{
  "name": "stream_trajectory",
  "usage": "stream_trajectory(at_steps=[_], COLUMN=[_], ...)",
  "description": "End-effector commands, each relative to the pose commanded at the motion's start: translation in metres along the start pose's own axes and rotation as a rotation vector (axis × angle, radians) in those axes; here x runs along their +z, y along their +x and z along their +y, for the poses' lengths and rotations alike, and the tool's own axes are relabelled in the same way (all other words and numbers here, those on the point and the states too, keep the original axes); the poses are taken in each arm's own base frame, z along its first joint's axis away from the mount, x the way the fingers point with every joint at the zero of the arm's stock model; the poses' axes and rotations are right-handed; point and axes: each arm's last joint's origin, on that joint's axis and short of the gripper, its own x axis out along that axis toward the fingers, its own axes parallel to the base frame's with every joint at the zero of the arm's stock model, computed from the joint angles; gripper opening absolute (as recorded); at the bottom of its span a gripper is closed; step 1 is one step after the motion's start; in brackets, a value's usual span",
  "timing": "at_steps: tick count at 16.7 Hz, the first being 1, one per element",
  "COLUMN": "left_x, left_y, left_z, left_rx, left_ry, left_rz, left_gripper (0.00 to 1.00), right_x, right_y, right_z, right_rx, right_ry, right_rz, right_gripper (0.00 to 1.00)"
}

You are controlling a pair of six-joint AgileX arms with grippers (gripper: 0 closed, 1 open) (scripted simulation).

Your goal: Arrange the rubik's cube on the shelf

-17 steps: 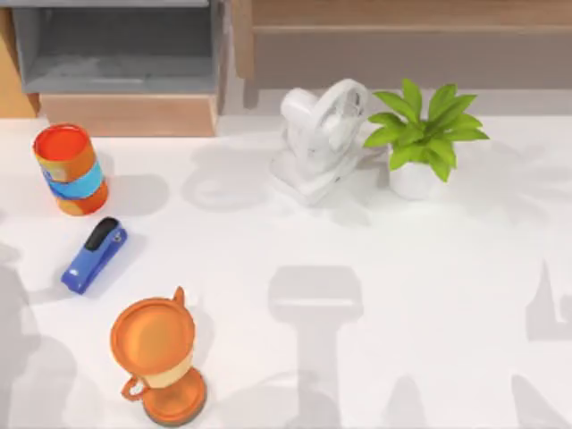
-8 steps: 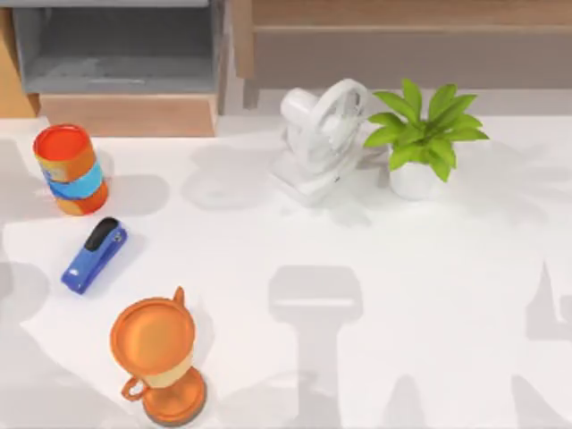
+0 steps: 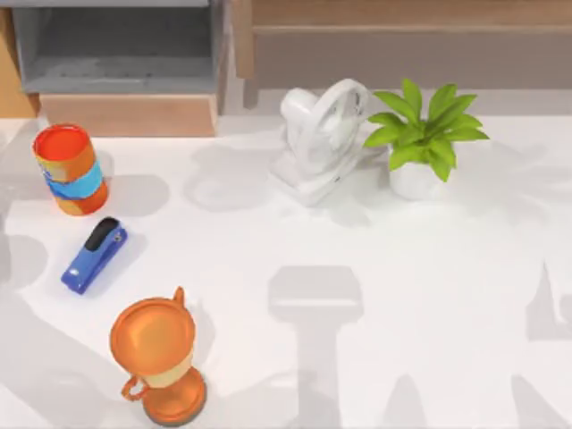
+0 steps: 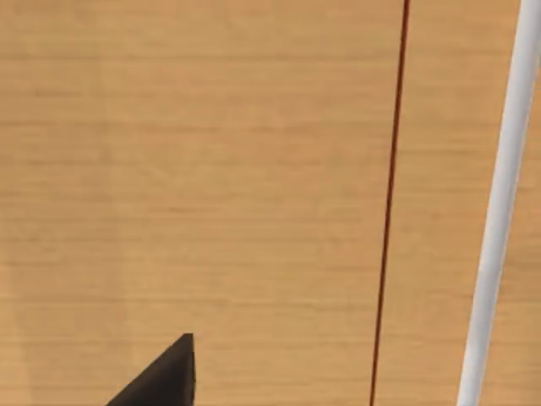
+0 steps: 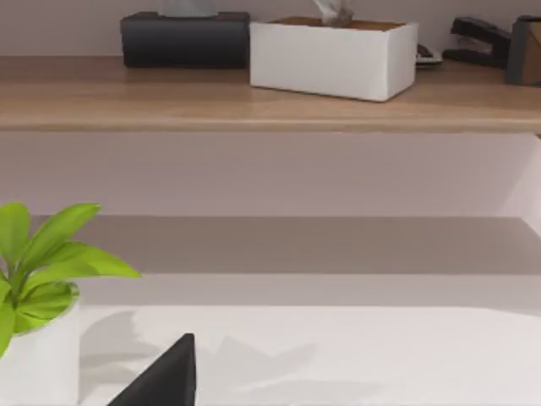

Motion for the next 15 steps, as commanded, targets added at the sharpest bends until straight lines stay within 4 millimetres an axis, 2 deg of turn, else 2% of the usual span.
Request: stream_trajectory(at_steps=[6, 12, 15], left_x=[-0.002, 0.000, 0.000], left_y=[-0.001, 0.023, 0.025], left_z=[0.000, 0.000, 0.000], left_rx=[-0.001, 0.000, 0.000], left_ry=[-0.001, 0.000, 0.000], left_rz=[0.005, 0.000, 0.000], left_gripper=[1.00, 1.00, 1.00], right_x=[0.000, 0.000, 0.000], right_y=[0.000, 0.000, 0.000], right_z=[0.000, 0.000, 0.000], right_rx=[0.000, 0.000, 0.000], right_ry=[0.000, 0.000, 0.000], right_rz=[0.000, 0.000, 0.000], right_gripper=[1.00, 1.00, 1.00])
